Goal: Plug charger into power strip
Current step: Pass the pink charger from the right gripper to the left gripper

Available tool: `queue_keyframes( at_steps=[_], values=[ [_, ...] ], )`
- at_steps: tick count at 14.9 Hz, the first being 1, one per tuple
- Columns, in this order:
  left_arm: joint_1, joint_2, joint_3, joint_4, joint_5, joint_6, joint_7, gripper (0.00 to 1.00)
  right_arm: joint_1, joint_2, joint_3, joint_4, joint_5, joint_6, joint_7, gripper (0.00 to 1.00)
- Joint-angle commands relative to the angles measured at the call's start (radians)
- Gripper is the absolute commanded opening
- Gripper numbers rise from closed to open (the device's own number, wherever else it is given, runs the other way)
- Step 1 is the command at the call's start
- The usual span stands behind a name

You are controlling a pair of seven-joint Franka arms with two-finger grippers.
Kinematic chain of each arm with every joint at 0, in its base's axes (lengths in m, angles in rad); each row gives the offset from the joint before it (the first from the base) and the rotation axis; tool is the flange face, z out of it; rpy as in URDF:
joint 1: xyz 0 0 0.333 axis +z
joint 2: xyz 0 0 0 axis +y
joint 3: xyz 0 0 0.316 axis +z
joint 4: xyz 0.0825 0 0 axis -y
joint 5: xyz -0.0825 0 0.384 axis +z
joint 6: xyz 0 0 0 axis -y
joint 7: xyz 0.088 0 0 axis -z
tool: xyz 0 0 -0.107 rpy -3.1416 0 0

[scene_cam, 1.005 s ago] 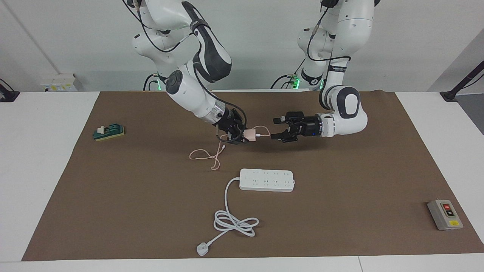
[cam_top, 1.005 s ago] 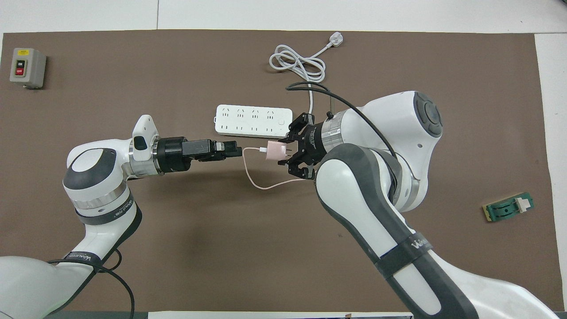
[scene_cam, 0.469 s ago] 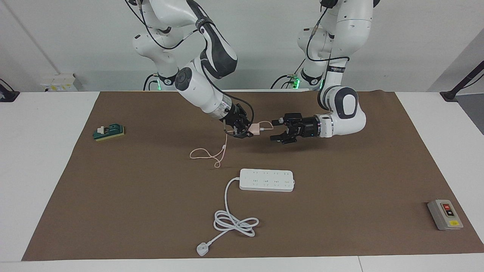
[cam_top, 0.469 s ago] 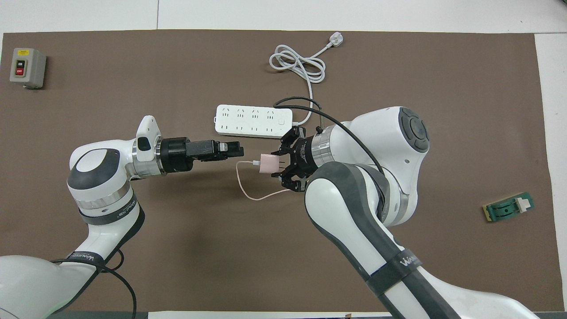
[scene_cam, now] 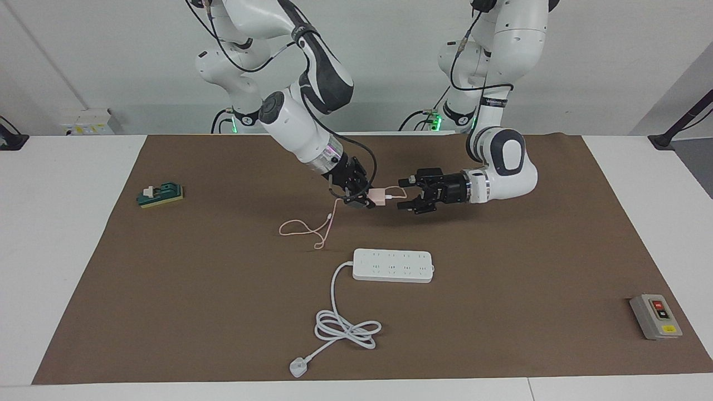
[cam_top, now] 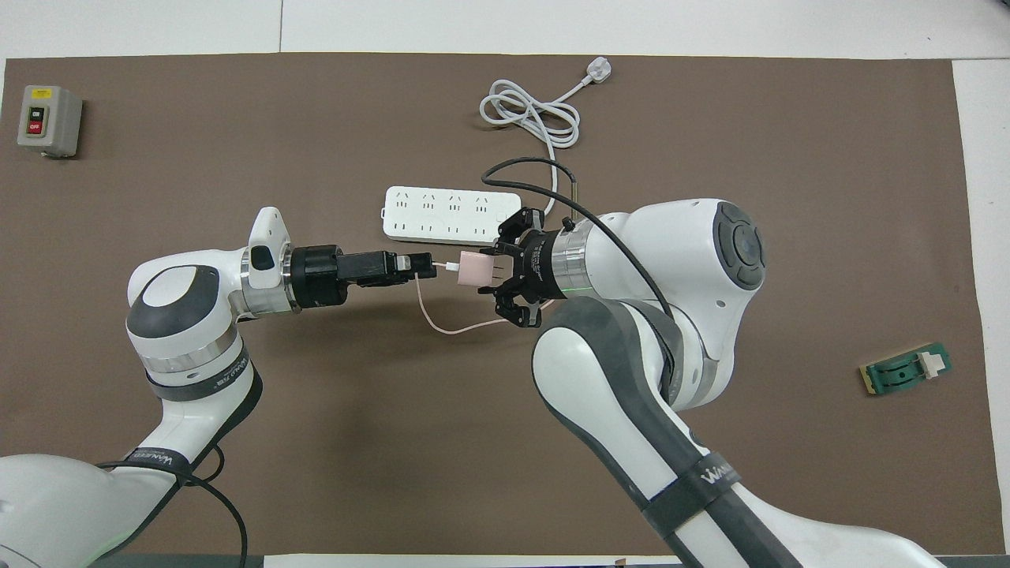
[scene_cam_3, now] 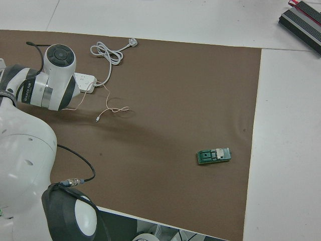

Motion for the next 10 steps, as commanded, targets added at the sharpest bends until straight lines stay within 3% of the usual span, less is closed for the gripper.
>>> queue_keyframes(
  at_steps=[1, 10],
  values=[
    [-0.032, 0.010, 0.014, 0.006, -0.020, 0.021, 0.025, 1.00, 0.024, -0.016, -0.002, -0.022, 0.009, 0.039, -0.012, 0.00],
    [-0.037, 0.010, 0.014, 0.006, -0.020, 0.024, 0.027, 1.00, 0.059, -0.004, -0.002, -0.028, 0.009, 0.088, -0.040, 0.00]
  ],
)
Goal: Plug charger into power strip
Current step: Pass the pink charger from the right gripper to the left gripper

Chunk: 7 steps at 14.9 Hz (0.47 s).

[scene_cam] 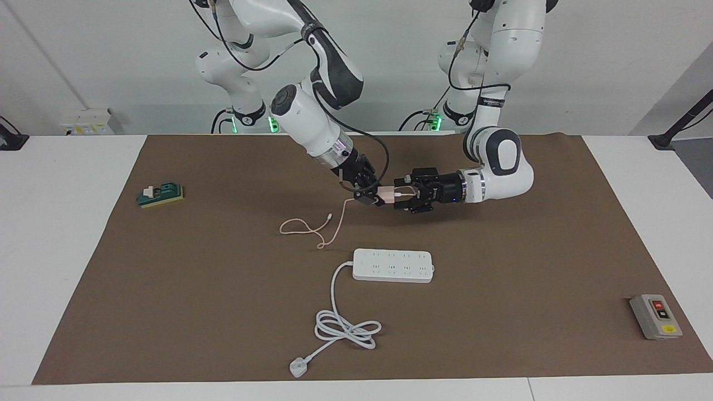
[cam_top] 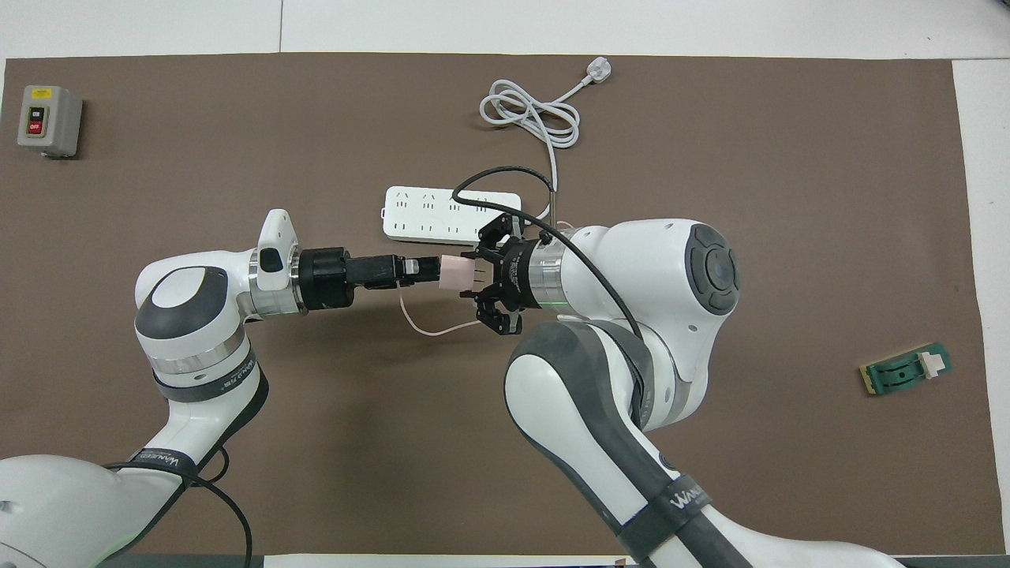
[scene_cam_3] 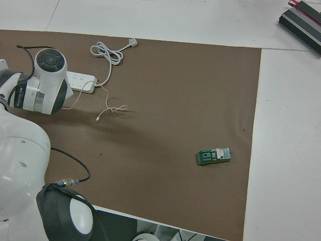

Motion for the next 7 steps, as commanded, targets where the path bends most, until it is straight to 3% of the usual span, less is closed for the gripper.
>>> queue_keyframes(
  at_steps=[1, 4, 7],
  values=[
    [-0.020, 0.009, 0.013, 0.006, -0.020, 0.015, 0.021, 1.00, 0.022, 0.003, -0.003, -0.019, 0.009, 0.030, -0.032, 0.00],
    [-0.020, 0.011, 0.013, 0.006, -0.020, 0.015, 0.021, 1.00, 0.024, 0.005, -0.003, -0.021, 0.009, 0.057, -0.030, 0.00],
    [-0.020, 0.011, 0.013, 0.006, -0.021, 0.017, 0.023, 0.92, 0.031, 0.005, -0.003, -0.021, 0.009, 0.060, -0.030, 0.00]
  ],
)
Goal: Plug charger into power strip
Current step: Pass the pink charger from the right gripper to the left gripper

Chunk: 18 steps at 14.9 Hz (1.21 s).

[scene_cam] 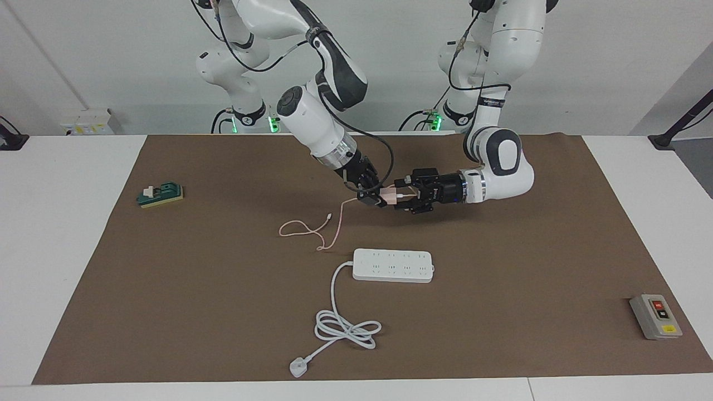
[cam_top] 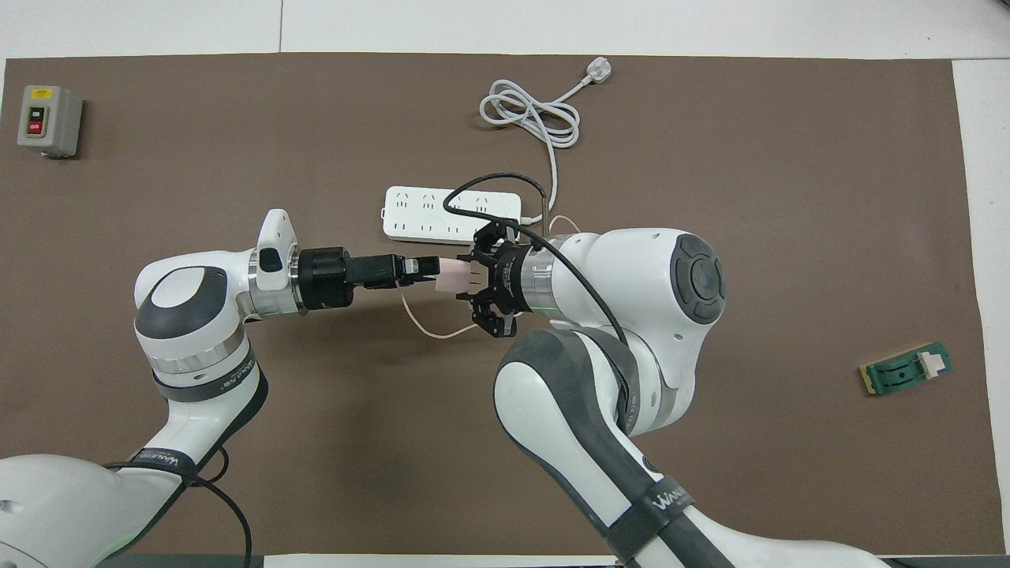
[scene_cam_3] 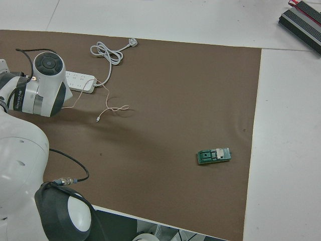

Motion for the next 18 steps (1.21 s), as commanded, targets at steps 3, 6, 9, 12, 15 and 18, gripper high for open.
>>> queue_keyframes(
  at_steps=[3, 6, 9, 12, 15, 18],
  values=[
    [-0.019, 0.010, 0.011, 0.005, -0.020, 0.036, 0.040, 0.84, 0.020, -0.005, -0.002, -0.010, 0.009, 0.042, -0.024, 0.00],
    [-0.021, 0.010, 0.011, 0.003, -0.020, 0.046, 0.054, 0.68, 0.020, -0.005, -0.002, -0.012, 0.009, 0.042, -0.025, 0.00],
    [-0.021, 0.010, 0.011, 0.003, -0.020, 0.050, 0.054, 0.43, 0.020, 0.001, -0.002, -0.010, 0.009, 0.044, -0.025, 0.00],
    [-0.021, 0.013, 0.011, 0.002, -0.018, 0.050, 0.053, 0.28, 0.020, 0.003, -0.002, -0.010, 0.009, 0.044, -0.025, 0.00],
    [-0.021, 0.011, 0.011, -0.009, -0.017, 0.050, 0.054, 0.18, 0.020, 0.003, -0.002, -0.012, 0.009, 0.044, -0.027, 0.00],
    [-0.019, 0.010, 0.011, -0.009, -0.015, 0.041, 0.056, 0.03, 0.020, 0.003, -0.002, -0.012, 0.009, 0.042, -0.027, 0.00]
  ],
)
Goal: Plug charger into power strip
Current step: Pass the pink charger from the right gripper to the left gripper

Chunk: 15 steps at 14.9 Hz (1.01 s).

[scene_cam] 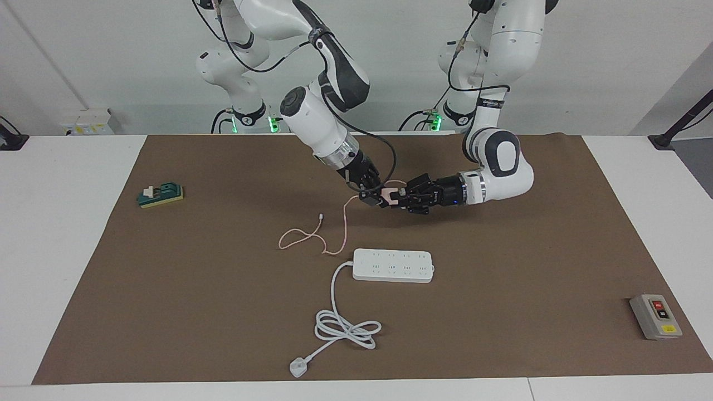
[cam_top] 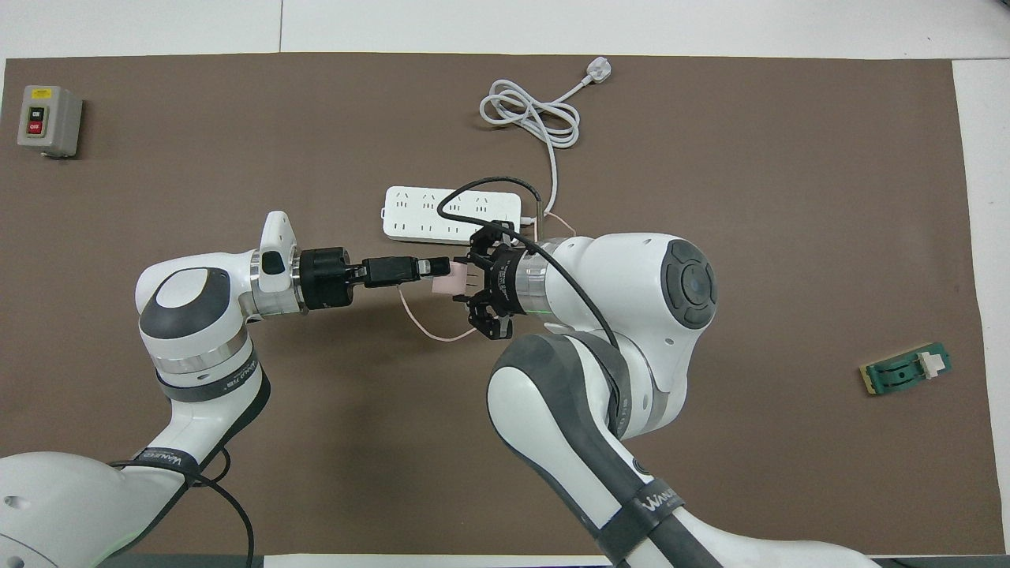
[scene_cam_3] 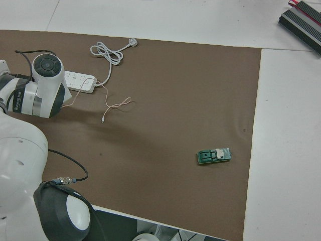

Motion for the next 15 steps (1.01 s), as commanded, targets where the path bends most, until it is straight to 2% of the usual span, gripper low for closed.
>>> queue_keyframes(
  at_steps=[1, 2, 3, 4, 11, 15],
  values=[
    [-0.016, 0.001, 0.010, -0.006, -0.016, -0.001, 0.010, 0.00, 0.007, -0.004, -0.003, -0.007, 0.009, 0.024, -0.028, 0.00],
    [-0.016, 0.001, 0.010, -0.006, -0.014, 0.001, 0.020, 0.00, 0.007, -0.004, -0.003, -0.009, 0.009, 0.024, -0.027, 0.13],
    [-0.016, 0.001, 0.010, -0.006, -0.014, -0.002, 0.022, 0.00, 0.006, -0.004, -0.003, -0.009, 0.009, 0.023, -0.025, 0.65],
    [-0.016, 0.001, 0.010, -0.006, -0.014, -0.002, 0.022, 0.00, 0.001, -0.004, -0.003, -0.009, 0.009, 0.021, -0.031, 1.00],
    [-0.014, 0.000, 0.010, -0.006, -0.014, 0.006, 0.023, 0.00, -0.017, -0.015, -0.009, -0.006, 0.004, 0.009, -0.097, 1.00],
    [0.000, -0.026, 0.016, -0.006, -0.014, 0.041, 0.014, 0.00, -0.086, -0.050, -0.010, -0.006, 0.001, -0.067, -0.253, 1.00]
  ],
)
